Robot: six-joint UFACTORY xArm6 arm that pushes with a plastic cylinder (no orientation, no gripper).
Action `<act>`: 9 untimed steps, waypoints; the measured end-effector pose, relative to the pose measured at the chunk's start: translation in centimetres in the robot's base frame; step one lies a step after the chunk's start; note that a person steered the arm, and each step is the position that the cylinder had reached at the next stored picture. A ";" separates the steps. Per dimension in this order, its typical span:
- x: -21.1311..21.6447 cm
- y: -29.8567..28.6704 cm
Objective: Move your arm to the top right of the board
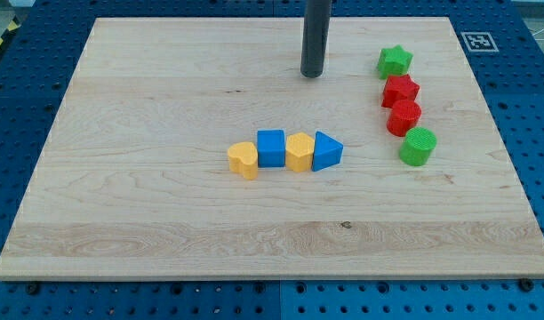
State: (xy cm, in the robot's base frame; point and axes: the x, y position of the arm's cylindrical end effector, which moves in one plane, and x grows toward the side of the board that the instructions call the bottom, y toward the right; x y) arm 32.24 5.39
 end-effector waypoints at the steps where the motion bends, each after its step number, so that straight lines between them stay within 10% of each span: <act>1: 0.0 -0.1; 5: -0.7 4.3; 7: -10.0 4.9; 9: -10.0 12.4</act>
State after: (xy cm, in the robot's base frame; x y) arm 22.20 17.77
